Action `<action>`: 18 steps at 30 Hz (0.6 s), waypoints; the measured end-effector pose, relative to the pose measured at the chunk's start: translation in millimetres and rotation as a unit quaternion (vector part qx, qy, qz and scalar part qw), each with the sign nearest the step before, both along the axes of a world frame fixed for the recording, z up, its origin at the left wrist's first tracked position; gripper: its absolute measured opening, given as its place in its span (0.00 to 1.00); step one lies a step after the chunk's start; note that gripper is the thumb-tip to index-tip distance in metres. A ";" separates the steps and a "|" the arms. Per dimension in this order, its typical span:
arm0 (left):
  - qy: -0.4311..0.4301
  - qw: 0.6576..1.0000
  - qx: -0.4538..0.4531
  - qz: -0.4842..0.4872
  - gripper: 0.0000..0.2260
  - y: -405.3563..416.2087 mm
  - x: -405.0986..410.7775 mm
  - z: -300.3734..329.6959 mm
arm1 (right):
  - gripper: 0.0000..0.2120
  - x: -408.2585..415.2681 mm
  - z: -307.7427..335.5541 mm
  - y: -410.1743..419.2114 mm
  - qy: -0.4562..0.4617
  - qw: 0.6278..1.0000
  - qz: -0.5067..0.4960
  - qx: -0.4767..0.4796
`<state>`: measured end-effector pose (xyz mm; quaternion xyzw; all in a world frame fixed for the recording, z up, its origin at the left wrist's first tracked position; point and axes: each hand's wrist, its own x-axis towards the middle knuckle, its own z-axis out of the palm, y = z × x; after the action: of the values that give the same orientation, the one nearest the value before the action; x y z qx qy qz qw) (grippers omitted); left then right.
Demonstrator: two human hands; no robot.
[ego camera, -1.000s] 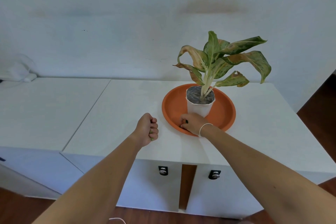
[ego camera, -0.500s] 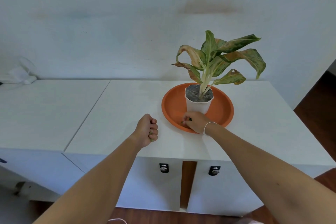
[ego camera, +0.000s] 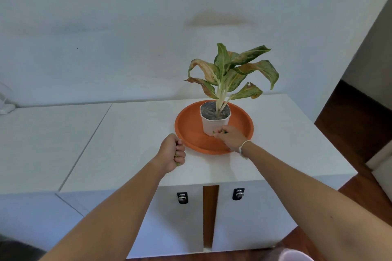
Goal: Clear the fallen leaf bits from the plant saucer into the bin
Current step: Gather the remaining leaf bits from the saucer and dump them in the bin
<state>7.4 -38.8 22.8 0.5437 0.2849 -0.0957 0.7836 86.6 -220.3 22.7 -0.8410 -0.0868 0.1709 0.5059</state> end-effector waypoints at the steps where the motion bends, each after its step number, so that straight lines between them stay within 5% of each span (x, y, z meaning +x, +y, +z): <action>1: -0.002 1.000 -0.003 -0.011 0.11 -4.6 1.7 0.7 | 0.12 -2.5 1.4 -5.2 0.016 0.999 -0.014 0.023; 6: -0.009 0.998 -0.019 -0.064 0.10 -38.5 13.2 4.6 | 0.12 -15.3 6.1 -40.2 0.088 0.988 -0.081 0.101; 18: 0.011 0.963 -0.041 -0.265 0.10 -182.5 23.8 -4.4 | 0.11 -72.0 -12.0 -189.7 0.100 0.945 -0.275 0.145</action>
<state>31.2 -221.3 18.4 0.5663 0.1355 -0.3171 0.7486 14.7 -410.0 10.7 -0.7282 0.1751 0.0944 0.6558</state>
